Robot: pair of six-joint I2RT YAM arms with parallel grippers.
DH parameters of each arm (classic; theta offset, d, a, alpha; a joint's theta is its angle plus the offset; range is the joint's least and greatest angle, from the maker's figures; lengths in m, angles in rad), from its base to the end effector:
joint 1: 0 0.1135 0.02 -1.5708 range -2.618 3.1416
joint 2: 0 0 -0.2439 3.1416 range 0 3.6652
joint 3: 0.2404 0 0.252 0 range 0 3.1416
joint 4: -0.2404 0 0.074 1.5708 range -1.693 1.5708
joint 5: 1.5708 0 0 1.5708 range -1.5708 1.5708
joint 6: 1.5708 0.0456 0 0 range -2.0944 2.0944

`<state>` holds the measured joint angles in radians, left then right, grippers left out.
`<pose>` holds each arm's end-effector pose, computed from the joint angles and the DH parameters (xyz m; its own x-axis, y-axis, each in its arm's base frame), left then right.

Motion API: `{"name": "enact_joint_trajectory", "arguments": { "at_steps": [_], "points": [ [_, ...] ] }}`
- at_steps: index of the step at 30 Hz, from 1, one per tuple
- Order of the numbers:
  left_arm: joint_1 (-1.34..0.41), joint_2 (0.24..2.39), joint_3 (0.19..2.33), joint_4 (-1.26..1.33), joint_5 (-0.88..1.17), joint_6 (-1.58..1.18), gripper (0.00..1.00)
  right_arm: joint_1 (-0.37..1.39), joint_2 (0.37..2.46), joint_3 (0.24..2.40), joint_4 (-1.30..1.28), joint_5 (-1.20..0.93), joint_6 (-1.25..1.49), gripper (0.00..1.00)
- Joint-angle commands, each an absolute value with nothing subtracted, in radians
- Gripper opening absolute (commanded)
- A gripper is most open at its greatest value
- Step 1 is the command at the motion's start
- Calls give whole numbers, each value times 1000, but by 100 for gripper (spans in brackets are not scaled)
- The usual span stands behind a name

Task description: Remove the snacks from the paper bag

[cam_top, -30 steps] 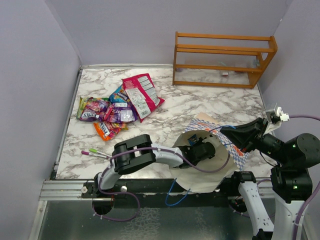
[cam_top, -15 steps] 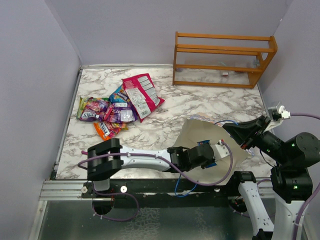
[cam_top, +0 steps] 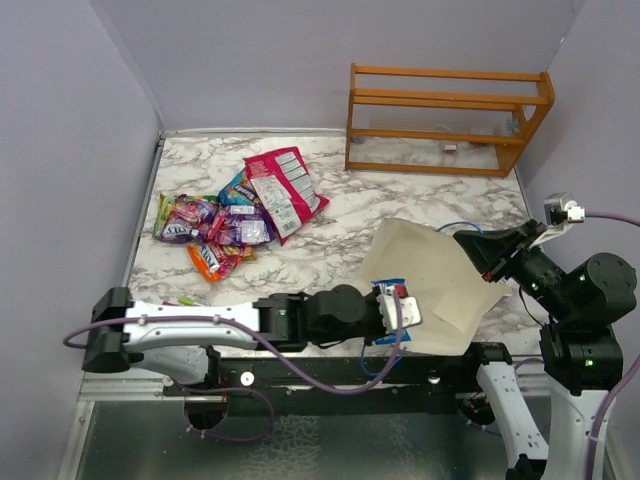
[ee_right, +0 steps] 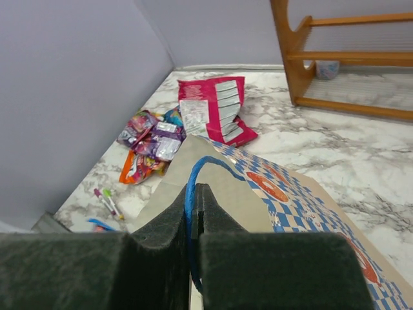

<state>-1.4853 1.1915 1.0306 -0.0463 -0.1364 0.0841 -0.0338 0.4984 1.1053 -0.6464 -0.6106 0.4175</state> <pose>0.0316 -0.2959 0.3356 0.0645 0.2225 -0.9728 0.9738 0.1992 0.1101 0.0847 0.0233 0.4146 -0.2570 0.3411 -0.9042 -0.4821 0.7657 0.4259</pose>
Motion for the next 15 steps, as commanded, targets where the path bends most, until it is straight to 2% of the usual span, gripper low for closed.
{"name": "enact_joint_trajectory", "arguments": {
  "at_steps": [1,4,7,10,15],
  "points": [
    [-1486,1043,1102,-105,-132,141,0,-31,535,1094,-610,-430,446,2],
    [-1486,971,1116,-99,-288,177,0,-31,566,1115,-612,-288,448,2],
    [-1479,950,1121,-95,-541,225,0,-31,612,1143,-635,-69,431,2],
    [-1370,954,1107,-81,-729,244,0,-31,655,1144,-648,171,416,2],
    [-971,955,1069,-116,-581,110,0,-31,679,1104,-590,333,357,2]
  ]
}}
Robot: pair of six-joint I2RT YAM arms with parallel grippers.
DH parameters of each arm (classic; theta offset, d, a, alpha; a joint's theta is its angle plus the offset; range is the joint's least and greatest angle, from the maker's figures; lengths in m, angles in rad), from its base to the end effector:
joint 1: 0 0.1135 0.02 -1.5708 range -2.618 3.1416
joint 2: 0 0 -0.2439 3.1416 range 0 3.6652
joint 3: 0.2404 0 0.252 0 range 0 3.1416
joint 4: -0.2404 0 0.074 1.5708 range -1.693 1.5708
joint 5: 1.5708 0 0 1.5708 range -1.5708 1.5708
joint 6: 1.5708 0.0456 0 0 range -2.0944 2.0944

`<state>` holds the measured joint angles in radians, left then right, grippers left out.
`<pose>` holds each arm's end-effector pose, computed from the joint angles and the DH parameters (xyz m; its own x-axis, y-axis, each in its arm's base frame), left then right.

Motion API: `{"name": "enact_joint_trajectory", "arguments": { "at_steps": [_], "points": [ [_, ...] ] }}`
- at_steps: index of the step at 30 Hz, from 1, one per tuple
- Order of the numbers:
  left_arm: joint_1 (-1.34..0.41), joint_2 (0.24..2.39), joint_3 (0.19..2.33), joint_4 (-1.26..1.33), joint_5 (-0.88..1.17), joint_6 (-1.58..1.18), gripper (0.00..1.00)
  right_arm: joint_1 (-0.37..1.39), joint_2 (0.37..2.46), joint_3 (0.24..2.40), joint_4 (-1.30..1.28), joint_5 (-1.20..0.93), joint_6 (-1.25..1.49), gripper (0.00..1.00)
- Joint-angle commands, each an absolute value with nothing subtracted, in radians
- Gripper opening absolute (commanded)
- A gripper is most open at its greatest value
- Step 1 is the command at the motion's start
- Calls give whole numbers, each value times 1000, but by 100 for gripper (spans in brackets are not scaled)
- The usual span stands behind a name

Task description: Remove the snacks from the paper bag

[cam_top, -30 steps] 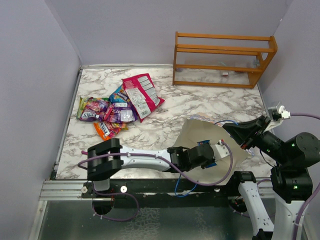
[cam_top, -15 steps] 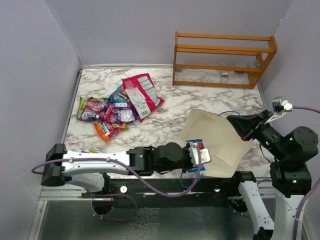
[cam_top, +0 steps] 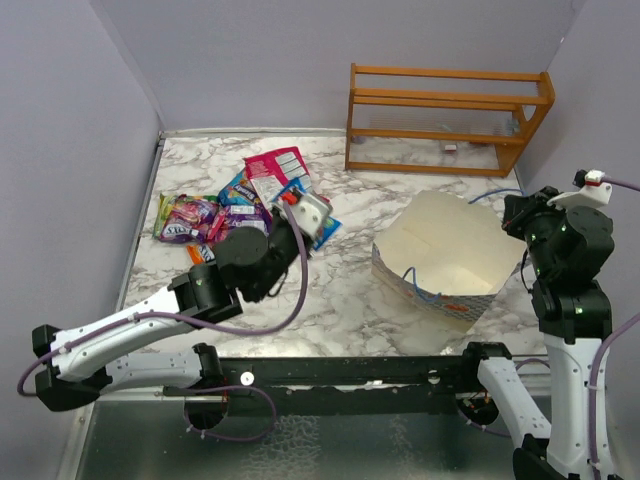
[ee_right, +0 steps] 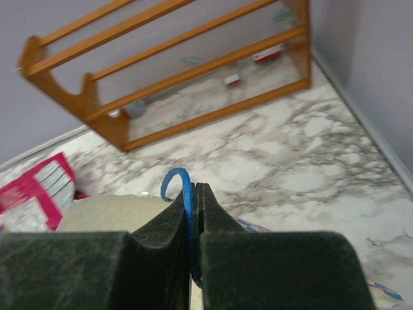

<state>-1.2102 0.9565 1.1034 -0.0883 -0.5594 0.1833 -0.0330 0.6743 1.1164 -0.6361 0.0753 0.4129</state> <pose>0.1021 -0.2022 0.4146 0.1308 0.0910 -0.9872 0.5922 0.7914 0.1514 0.1421 -0.0081 0.4017 -0.1337 0.4048 -0.9046 0.1750 0.9081 0.3805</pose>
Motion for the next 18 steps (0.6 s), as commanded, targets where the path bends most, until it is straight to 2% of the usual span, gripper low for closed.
{"name": "enact_joint_trajectory", "arguments": {
  "at_steps": [1,5,8,15,18],
  "points": [
    [-904,965,1061,-120,-544,92,0,-31,679,1099,-581,341,347,2],
    [-607,1051,1027,-118,-399,-4,0,-31,685,1089,-553,343,299,12],
    [-496,1124,1007,-89,-454,-53,0,-31,691,1110,-561,254,280,20],
    [-321,1335,1012,-19,-409,-111,0,-31,675,1215,-616,13,236,61],
    [-244,1428,1059,-55,-363,-154,0,-31,659,1305,-671,-20,209,86]
  ]
}}
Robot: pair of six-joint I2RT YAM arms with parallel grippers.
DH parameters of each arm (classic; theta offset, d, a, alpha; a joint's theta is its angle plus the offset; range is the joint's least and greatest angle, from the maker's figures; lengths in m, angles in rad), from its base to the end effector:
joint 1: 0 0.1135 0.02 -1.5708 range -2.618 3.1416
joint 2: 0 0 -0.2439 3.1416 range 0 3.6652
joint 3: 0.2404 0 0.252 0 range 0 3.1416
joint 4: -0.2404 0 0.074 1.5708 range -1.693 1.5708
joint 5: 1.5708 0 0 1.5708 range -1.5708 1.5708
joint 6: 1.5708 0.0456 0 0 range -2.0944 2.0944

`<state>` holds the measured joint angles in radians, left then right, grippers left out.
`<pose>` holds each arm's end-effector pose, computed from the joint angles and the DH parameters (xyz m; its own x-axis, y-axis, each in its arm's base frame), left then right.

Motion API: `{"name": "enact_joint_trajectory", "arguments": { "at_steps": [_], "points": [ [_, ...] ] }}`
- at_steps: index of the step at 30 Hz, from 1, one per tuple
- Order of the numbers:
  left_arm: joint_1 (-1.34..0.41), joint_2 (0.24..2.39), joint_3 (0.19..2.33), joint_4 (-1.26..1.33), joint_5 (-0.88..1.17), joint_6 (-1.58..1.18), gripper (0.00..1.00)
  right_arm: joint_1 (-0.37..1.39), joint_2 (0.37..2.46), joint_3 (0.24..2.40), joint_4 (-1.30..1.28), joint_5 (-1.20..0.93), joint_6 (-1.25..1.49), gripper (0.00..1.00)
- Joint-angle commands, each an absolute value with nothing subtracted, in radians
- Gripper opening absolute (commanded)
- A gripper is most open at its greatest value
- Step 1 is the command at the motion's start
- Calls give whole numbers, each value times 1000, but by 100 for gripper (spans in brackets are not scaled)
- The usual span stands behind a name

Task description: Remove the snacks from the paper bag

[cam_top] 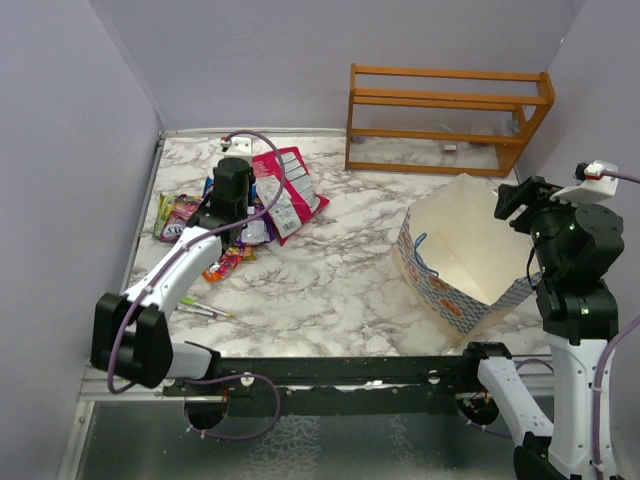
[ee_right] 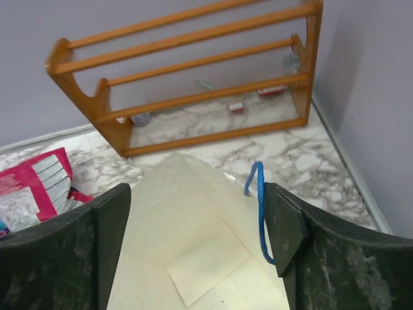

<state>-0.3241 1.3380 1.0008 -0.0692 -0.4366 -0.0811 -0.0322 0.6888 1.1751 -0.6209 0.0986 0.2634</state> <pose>0.3099 -0.0838 0.2809 -0.3670 0.0459 -0.9291 -0.1097 0.9897 0.0922 0.1381 -0.0089 0.4199 -0.0958 0.2623 -0.9602 0.1600 0.9562 0.2453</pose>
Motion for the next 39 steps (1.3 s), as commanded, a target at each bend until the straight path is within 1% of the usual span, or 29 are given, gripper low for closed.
{"name": "enact_joint_trajectory", "arguments": {
  "at_steps": [1,2,6,11,13,15,18,20,21,22,25,27,30,33,36,39],
  "points": [
    [-222,1446,1066,-58,-336,-167,0,-31,650,1330,-682,-25,194,94],
    [-205,1459,1068,-53,-317,-174,0,-31,639,1351,-691,-24,185,100],
    [-166,1486,1050,-18,-270,-177,0,-29,601,1421,-728,-30,175,99],
    [-119,1513,1041,-1,-244,-217,0,-19,567,1442,-725,-116,198,99],
    [-96,1538,1055,-11,-212,-241,8,-16,564,1450,-730,-141,206,99],
    [-83,1556,1063,-15,-181,-254,23,-14,557,1452,-730,-163,209,99],
    [-77,1561,1060,-17,-167,-276,41,-10,543,1438,-730,-197,211,99],
    [-77,1552,1058,-20,-162,-285,58,-3,535,1432,-732,-240,199,99],
    [-78,1543,1052,-18,-153,-286,65,0,532,1434,-731,-264,191,99],
    [-81,1529,1042,-9,-147,-284,69,5,529,1436,-732,-277,186,99],
    [-102,1463,997,15,-152,-264,75,21,522,1448,-742,-280,174,99],
    [-129,1406,961,34,-163,-233,78,34,516,1453,-755,-244,170,99],
    [-222,1294,923,45,-188,-141,79,51,510,1455,-771,-139,193,99],
    [-354,1119,885,49,-224,-53,80,78,505,1472,-784,-67,196,99],
    [-380,941,921,-2,-142,-91,82,115,501,1503,-788,-45,172,99],
    [-381,822,1036,-72,-73,-124,89,148,495,1527,-788,12,148,99]
  ]
}}
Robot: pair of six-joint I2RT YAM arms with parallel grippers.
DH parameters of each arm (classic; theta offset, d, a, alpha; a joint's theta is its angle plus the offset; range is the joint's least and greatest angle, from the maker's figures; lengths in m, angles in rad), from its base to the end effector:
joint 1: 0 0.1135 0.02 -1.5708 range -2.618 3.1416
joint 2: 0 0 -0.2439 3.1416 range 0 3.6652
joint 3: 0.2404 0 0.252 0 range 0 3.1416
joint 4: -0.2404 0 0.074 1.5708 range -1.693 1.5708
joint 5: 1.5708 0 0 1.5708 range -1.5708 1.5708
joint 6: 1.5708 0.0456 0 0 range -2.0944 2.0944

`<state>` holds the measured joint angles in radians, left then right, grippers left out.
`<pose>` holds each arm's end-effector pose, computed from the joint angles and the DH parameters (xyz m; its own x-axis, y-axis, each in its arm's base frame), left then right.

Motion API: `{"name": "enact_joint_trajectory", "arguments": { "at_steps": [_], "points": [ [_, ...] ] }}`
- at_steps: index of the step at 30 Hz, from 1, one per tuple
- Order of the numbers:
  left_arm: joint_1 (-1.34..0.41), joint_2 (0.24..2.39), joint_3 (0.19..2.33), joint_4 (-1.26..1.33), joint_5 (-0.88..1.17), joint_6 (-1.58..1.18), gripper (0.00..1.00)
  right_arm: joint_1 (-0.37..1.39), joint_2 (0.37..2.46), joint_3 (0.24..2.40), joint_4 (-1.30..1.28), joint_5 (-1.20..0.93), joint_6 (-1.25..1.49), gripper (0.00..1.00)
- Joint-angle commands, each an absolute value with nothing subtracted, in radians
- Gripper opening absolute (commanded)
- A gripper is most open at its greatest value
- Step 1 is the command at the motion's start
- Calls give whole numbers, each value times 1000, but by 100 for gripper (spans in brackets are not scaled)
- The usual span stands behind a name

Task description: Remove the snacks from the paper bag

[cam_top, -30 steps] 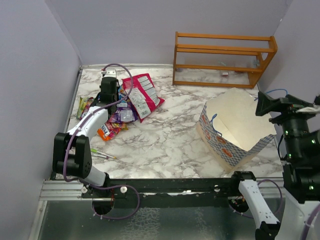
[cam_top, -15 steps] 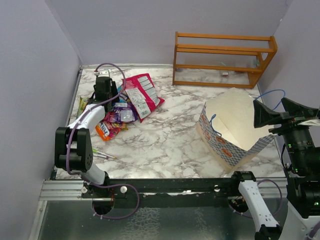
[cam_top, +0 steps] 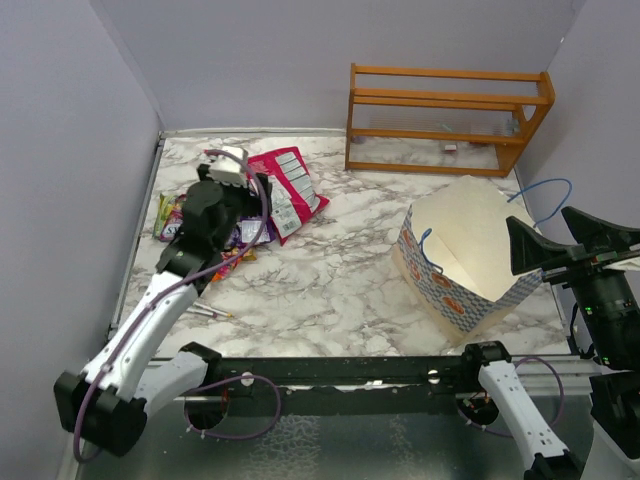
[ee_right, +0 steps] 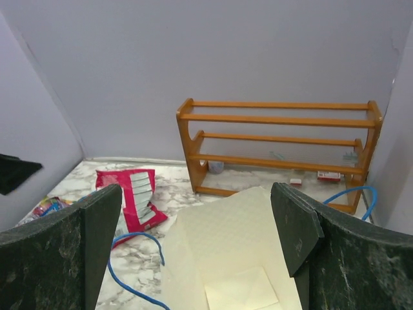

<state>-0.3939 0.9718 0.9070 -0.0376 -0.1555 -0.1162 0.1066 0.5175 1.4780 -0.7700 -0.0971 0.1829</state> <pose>0.2327 -0.0891 0.3468 -0.1212 -0.0736 -0.9899 0.2244 0.9694 -0.0996 0.0158 0.0061 0.4917 0.1487 0.1980 -0.9689 -0.2314 0.9595 0.1606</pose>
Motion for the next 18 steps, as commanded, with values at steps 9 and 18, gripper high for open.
{"name": "enact_joint_trajectory", "arguments": {
  "at_steps": [9,18],
  "points": [
    [-402,675,1308,-95,22,-168,92,182,474,1554,-772,30,124,99],
    [-401,605,1280,-61,7,-143,94,195,495,1562,-790,70,100,99]
  ]
}}
